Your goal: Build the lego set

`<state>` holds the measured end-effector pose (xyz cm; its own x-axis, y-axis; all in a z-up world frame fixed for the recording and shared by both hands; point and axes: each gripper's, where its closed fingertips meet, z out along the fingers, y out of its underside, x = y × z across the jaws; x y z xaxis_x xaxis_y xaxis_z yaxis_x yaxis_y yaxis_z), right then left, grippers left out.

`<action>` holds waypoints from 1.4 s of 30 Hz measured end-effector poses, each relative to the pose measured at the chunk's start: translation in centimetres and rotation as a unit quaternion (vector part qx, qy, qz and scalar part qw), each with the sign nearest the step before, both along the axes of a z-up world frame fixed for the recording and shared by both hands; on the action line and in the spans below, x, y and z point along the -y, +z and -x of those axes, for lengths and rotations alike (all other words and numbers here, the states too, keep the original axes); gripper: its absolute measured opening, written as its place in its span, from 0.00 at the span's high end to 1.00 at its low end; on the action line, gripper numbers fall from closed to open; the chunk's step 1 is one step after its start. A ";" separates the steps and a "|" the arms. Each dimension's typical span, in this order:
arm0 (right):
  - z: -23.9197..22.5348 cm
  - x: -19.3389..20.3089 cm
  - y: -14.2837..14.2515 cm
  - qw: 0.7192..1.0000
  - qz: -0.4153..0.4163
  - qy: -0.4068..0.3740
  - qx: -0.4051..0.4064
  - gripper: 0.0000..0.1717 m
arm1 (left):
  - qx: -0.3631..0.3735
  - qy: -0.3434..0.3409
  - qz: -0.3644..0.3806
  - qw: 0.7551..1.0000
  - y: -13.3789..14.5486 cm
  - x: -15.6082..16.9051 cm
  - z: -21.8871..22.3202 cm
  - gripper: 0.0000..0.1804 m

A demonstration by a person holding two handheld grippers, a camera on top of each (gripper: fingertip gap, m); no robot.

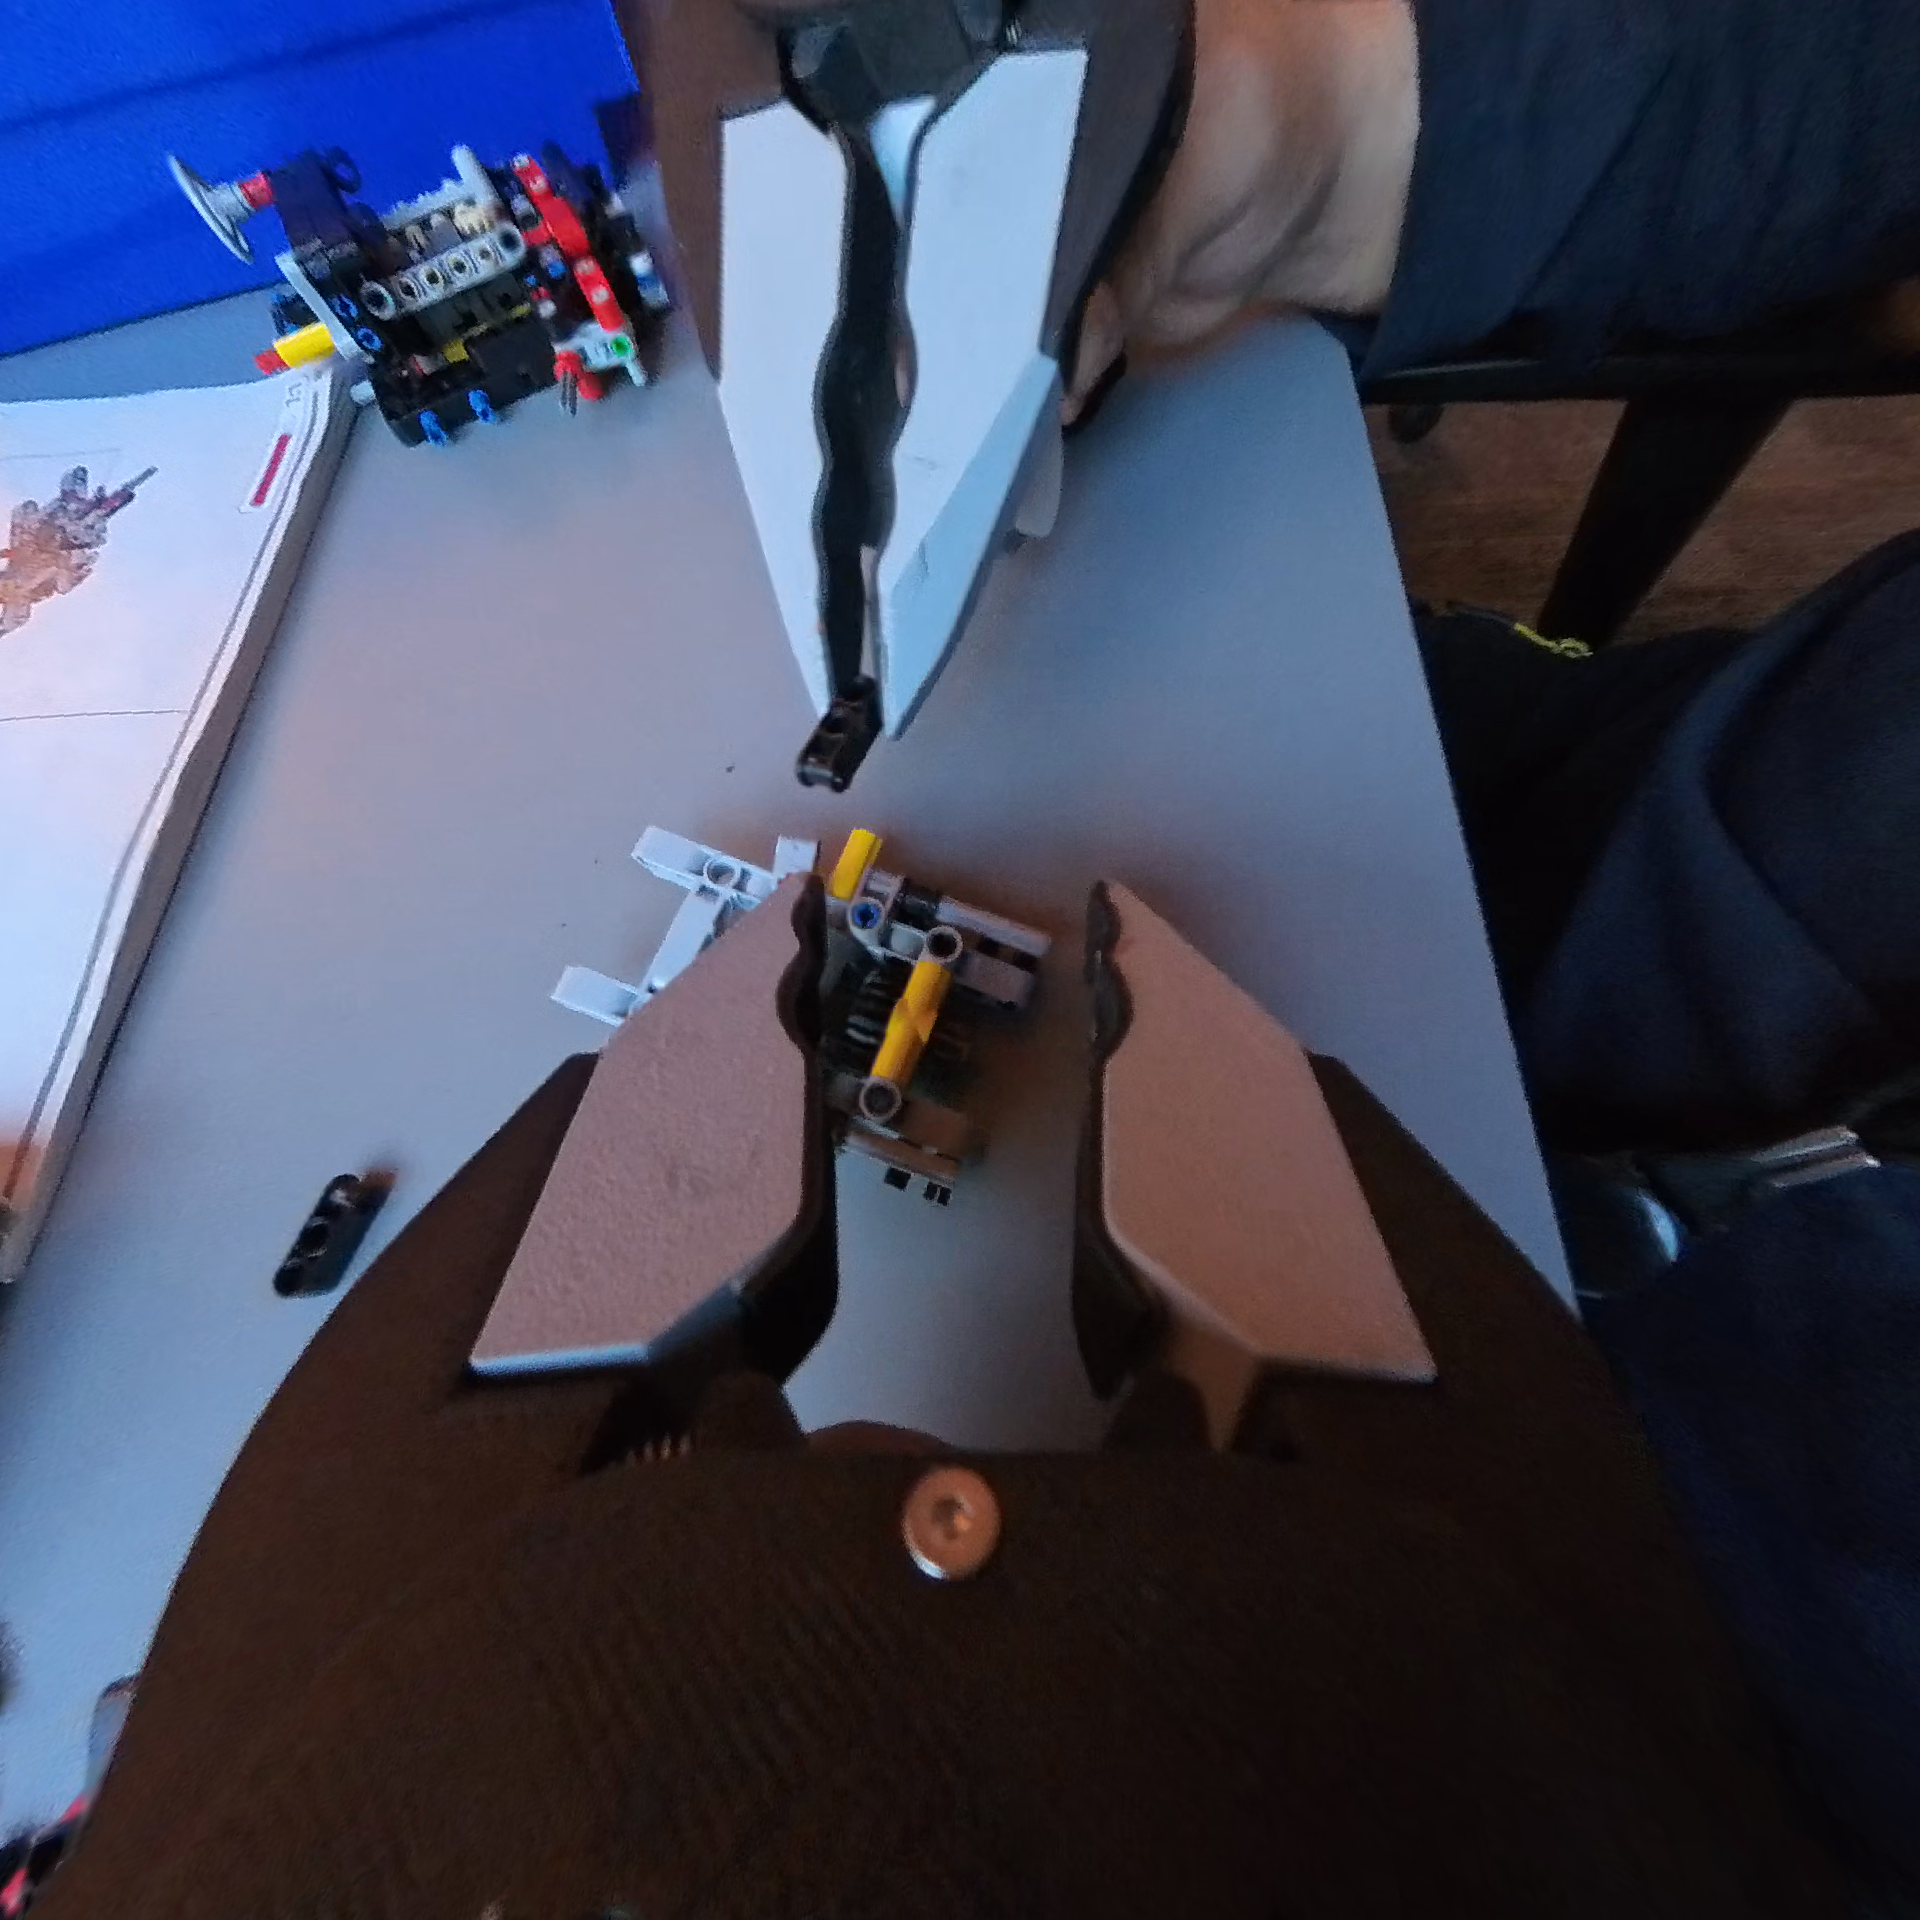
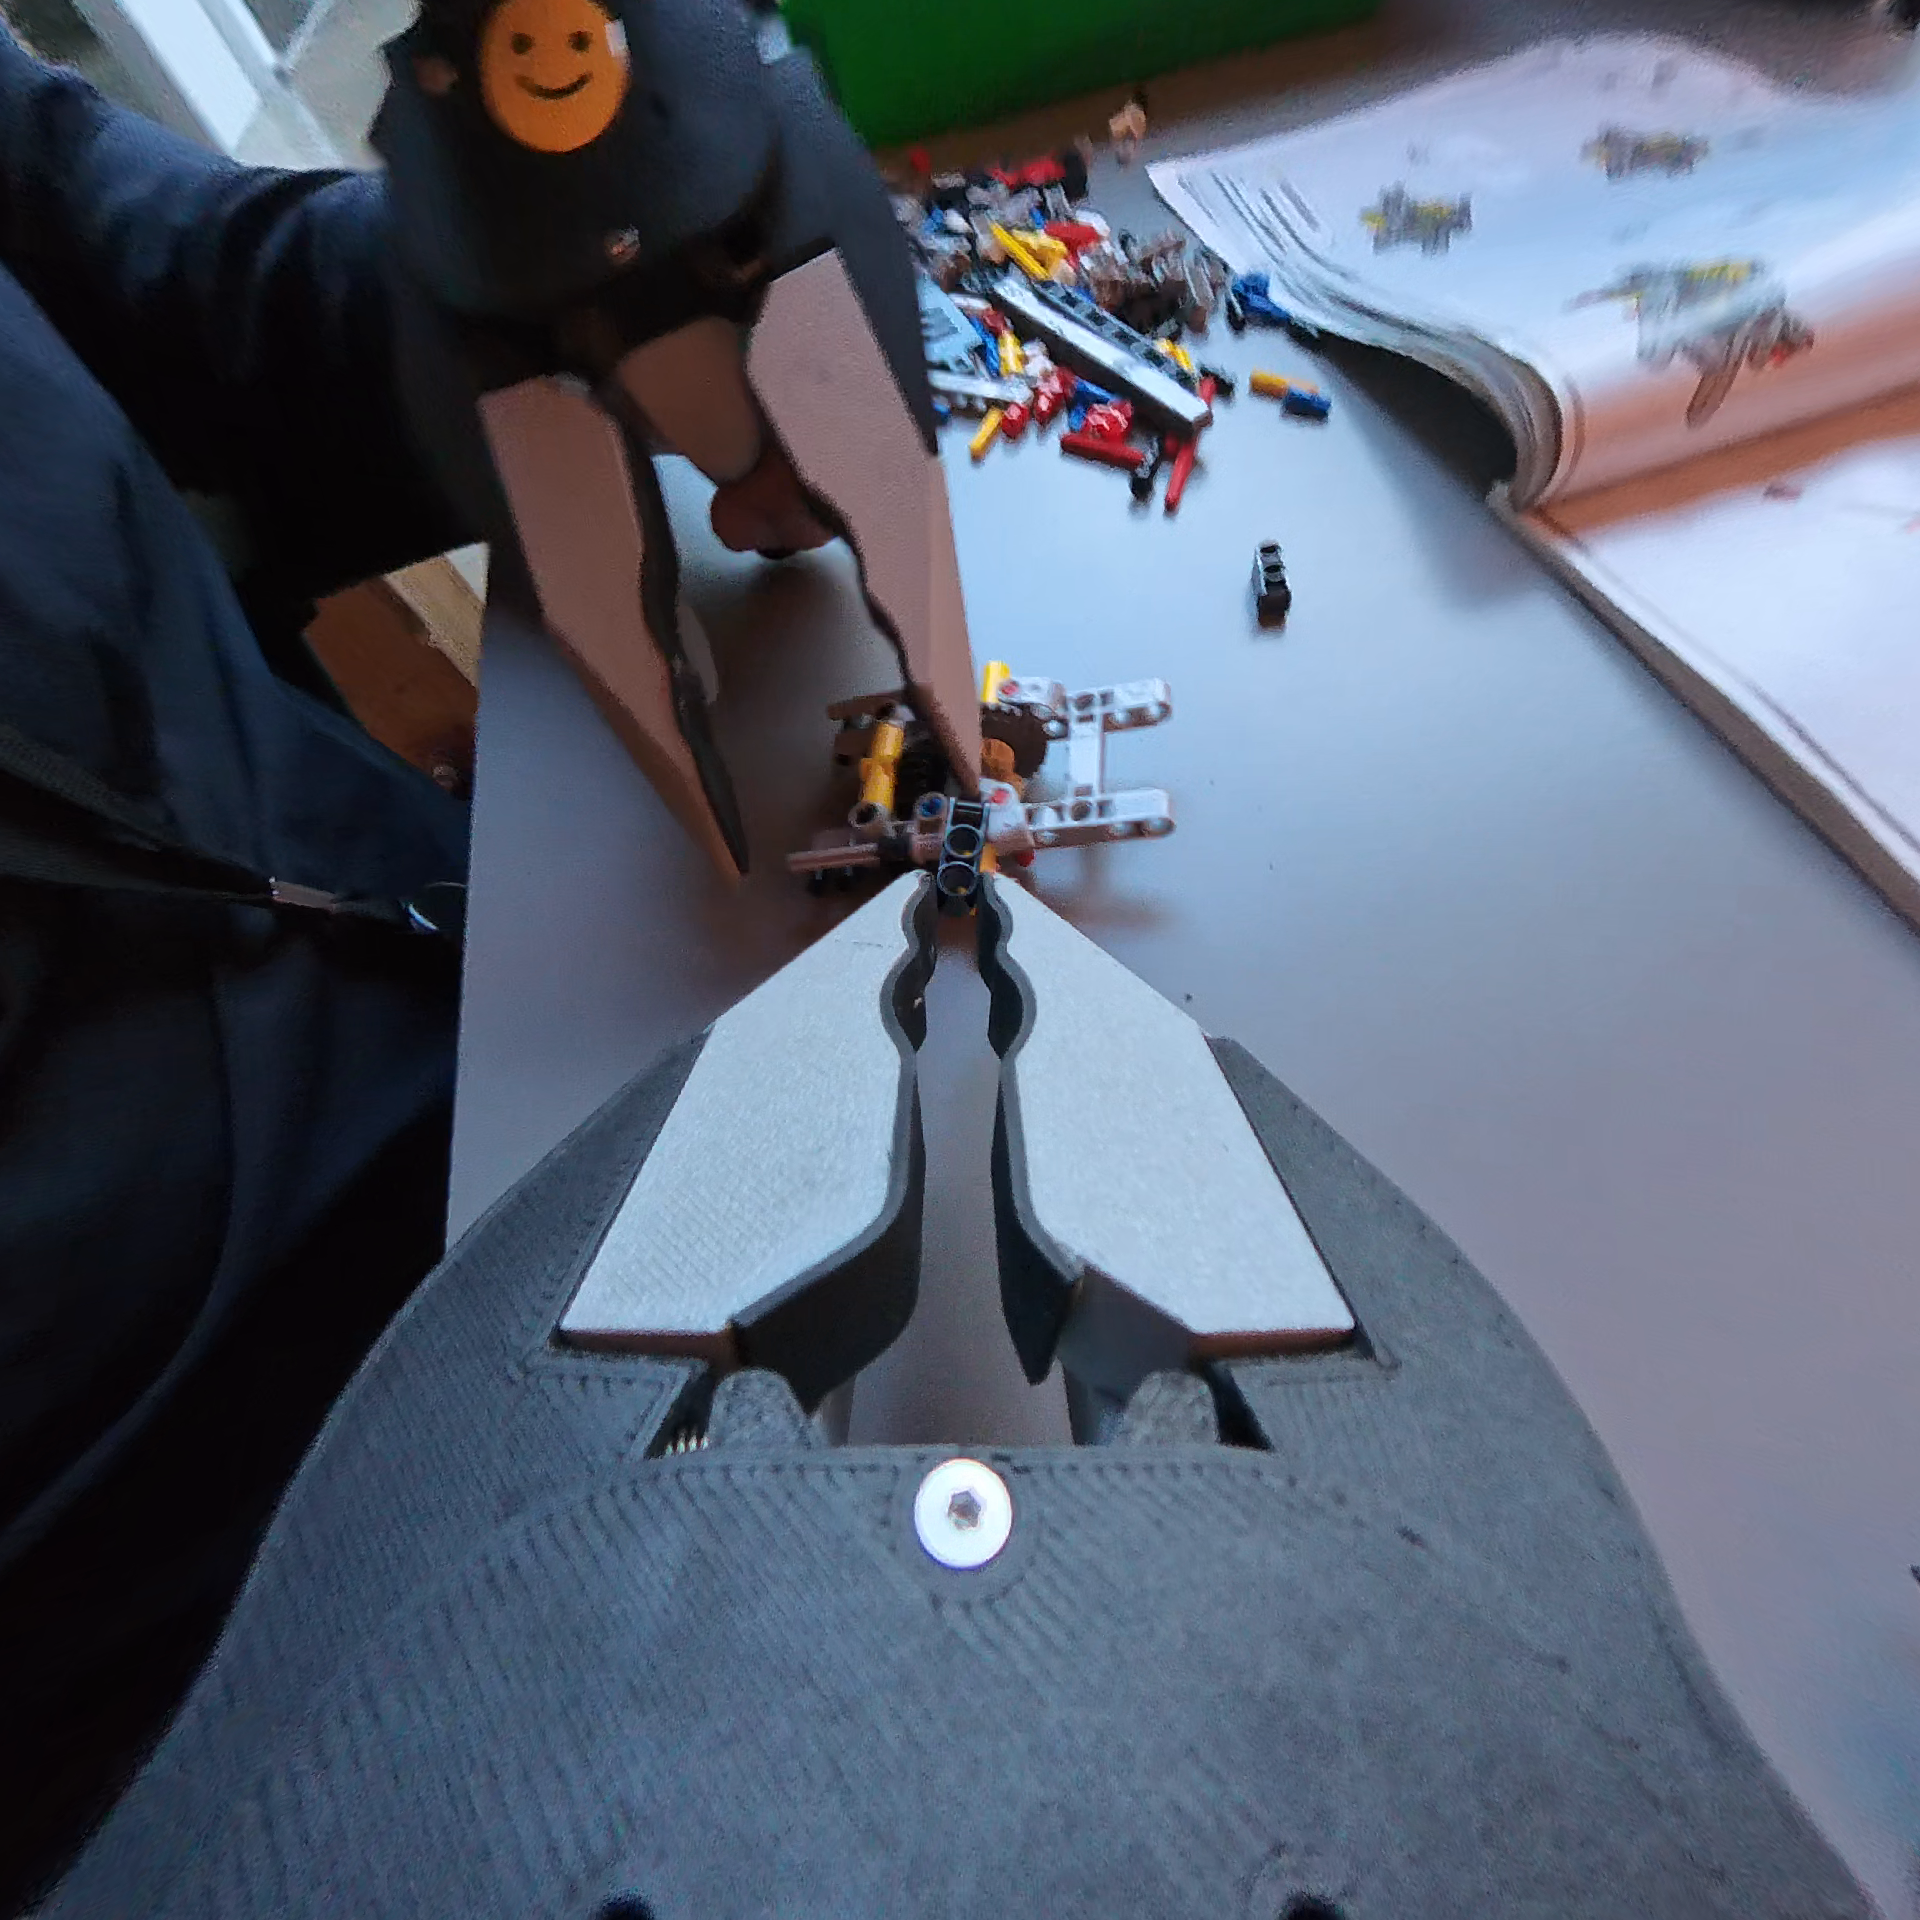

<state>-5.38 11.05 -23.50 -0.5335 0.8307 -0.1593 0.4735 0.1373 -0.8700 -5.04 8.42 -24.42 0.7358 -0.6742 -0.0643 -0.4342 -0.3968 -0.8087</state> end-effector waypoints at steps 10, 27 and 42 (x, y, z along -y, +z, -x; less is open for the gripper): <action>-0.4 1.7 0.7 0.998 -0.036 0.030 -0.050 0.97 | 0.049 -0.016 0.019 0.998 1.5 -0.7 -0.1 0.85; -0.6 2.4 0.9 0.997 -0.032 0.047 -0.059 0.98 | 0.074 -0.035 0.012 0.997 1.6 -0.6 -0.6 0.97; -0.2 2.4 0.3 0.995 -0.073 0.031 -0.059 0.94 | -0.018 -0.027 0.016 0.999 0.4 -0.4 0.1 0.97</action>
<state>-5.18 8.66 -23.21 -0.5929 0.8048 0.0270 0.3559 0.2919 -0.8878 -5.10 8.82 -23.99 0.6954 -0.7154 -0.0679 -0.4843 -0.3968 -0.7798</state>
